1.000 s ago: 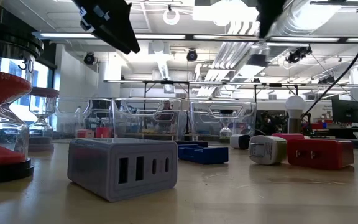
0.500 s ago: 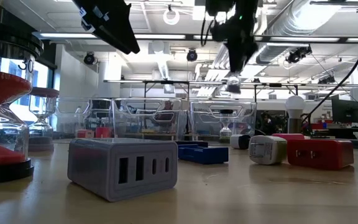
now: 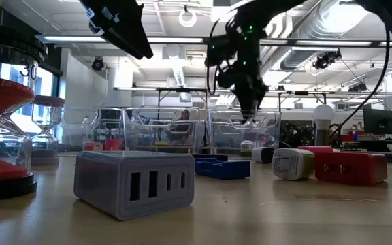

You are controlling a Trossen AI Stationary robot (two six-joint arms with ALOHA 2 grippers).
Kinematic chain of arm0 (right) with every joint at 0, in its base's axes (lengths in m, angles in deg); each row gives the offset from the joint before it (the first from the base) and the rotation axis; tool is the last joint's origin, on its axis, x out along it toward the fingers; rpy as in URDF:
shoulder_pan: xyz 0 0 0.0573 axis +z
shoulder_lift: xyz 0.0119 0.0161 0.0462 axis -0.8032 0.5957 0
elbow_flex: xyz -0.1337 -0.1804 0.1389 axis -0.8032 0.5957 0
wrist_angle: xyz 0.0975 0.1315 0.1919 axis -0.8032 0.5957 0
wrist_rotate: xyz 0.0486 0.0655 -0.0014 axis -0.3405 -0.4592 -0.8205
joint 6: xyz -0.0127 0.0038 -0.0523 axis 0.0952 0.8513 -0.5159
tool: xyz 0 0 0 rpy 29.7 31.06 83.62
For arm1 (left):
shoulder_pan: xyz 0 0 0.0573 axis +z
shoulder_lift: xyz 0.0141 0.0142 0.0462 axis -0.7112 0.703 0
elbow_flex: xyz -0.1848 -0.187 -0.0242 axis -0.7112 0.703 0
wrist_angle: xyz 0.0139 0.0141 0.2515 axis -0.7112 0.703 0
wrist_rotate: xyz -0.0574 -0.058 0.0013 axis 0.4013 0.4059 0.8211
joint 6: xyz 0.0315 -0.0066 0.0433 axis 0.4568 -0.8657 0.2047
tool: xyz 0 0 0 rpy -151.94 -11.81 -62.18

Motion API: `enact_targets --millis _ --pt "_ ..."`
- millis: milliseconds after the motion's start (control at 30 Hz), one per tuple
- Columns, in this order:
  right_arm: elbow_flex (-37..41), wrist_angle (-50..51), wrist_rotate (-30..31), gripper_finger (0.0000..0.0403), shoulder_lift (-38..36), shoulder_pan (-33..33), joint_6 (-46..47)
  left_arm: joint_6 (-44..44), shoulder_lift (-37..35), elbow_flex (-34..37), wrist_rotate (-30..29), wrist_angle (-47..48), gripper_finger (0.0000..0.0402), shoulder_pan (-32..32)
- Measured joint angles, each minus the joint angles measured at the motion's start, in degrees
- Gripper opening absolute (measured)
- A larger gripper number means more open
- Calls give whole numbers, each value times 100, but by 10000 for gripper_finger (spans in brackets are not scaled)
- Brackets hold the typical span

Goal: Pick & Place Office items
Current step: Put the right purple hourglass into the right transparent bin

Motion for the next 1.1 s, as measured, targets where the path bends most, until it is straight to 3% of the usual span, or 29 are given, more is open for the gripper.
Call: enact_targets --millis 300,667,900,1100 --pt "2 -23 -24 210 310 -58 43 0 0 0 0 22 245 -43" --pt "2 -8 97 211 270 -8 -106 0 0 0 -1 31 245 -193" --pt "2 119 587 212 3 -8 -80 -31 0 -2 -2 20 245 -188" --pt "-4 34 582 212 -287 -8 -40 -51 0 0 -2 5 245 -188"
